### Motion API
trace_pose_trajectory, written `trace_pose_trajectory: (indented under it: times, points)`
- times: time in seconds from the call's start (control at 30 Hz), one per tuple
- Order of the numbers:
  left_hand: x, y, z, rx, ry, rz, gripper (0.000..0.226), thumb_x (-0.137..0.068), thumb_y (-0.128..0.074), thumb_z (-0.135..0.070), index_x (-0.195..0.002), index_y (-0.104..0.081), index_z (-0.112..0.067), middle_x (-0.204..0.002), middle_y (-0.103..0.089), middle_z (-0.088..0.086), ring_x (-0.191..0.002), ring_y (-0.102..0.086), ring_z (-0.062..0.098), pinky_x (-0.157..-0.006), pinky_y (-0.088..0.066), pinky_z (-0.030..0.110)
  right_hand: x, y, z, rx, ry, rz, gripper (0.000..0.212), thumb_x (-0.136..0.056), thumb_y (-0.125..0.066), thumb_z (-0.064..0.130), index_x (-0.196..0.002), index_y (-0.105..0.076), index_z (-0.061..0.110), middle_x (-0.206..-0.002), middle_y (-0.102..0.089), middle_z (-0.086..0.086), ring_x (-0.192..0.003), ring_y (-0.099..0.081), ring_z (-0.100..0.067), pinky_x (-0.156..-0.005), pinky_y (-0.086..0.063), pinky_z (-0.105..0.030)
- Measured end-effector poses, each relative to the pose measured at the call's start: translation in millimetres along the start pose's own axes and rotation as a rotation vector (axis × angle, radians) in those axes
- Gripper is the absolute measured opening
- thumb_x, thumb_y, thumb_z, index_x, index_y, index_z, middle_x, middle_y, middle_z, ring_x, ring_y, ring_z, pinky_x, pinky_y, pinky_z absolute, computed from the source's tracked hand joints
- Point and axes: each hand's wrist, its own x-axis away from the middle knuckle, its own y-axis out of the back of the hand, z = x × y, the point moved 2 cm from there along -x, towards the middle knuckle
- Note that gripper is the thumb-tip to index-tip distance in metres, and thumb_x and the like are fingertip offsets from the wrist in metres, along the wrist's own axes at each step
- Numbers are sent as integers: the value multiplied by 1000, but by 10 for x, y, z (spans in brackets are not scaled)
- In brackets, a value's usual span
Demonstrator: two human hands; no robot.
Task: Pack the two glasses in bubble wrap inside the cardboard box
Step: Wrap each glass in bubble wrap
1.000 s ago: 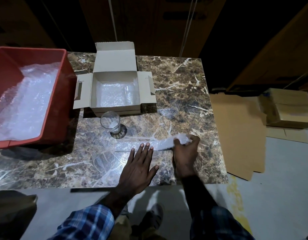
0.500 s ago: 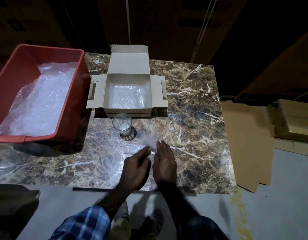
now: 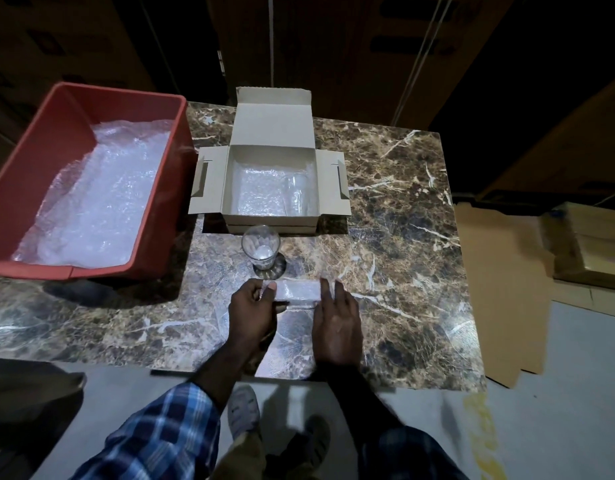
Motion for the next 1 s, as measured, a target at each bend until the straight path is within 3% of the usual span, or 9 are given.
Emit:
trace_pose_trajectory:
  times: [0.1,0.17,0.27,0.33,0.47,0.67,0.77,0.87,1.0]
  points:
    - [-18,44,-16,-31,-16,29,17,-99,-60,-8,-83,-56,-5,-73,-54,9,-68,-75,30,-54,-53,24,-77,43,-62,-17,18,-29,40,-90,-65,3,-129,-65,8,-122,-68,-12,-97,-57,-32,-86,-54,-39]
    - [-4,78,-50,-141,-109,39,17,-99,-61,-9,-83,-57,-3,-76,-60,17,-62,-74,21,-53,-51,19,-110,76,-94,-47,2,-34,38,-87,-68,1,-125,-68,9,-118,-71,-8,-94,-55,-29,-81,-55,-37]
    - [14,104,-96,-391,-283,-16,18,-96,-63,-11,-80,-59,-6,-64,-65,7,-54,-66,2,-56,-44,19,-94,68,-105,-22,6,-27,39,-84,-72,2,-122,-70,12,-118,-72,-4,-98,-56,-30,-80,-56,-40]
    - [17,121,-114,-536,-380,-96,17,-94,-65,-9,-77,-61,-7,-61,-61,2,-53,-57,6,-58,-38,26,-53,34,-132,26,51,-23,37,-86,-66,9,-123,-70,15,-122,-70,-2,-103,-54,-29,-82,-53,-40]
    - [37,149,-71,-624,-451,-153,14,-91,-68,-5,-78,-63,-4,-67,-64,7,-61,-54,22,-60,-34,28,-8,-6,-208,71,121,-7,44,-91,-43,24,-128,-68,19,-130,-66,-4,-108,-48,-28,-84,-43,-38]
    - [48,211,3,-748,-551,-140,14,-90,-68,-5,-79,-60,-8,-75,-61,7,-78,-46,22,-65,-21,28,-19,-15,-205,141,148,6,51,-82,-42,20,-125,-70,17,-131,-64,-13,-106,-50,-34,-82,-50,-44]
    - [41,218,16,-735,-576,-132,14,-90,-69,-4,-81,-58,-9,-76,-57,2,-79,-43,20,-65,-20,28,1,-16,-182,166,96,102,51,-84,-43,25,-129,-67,17,-137,-60,-15,-112,-56,-39,-89,-49,-48]
    - [18,248,51,-701,-598,-120,13,-90,-69,-3,-87,-57,-9,-81,-55,0,-78,-48,24,-67,-22,25,-12,23,-65,168,60,146,53,-90,-41,36,-132,-64,14,-144,-54,-17,-125,-50,-39,-101,-40,-48]
    - [-7,293,110,-708,-621,-75,11,-93,-66,-6,-102,-60,-9,-91,-61,3,-85,-53,26,-71,-26,22,-22,-31,64,117,158,116,50,-100,-36,33,-136,-60,8,-147,-53,-13,-139,-44,-33,-115,-25,-51]
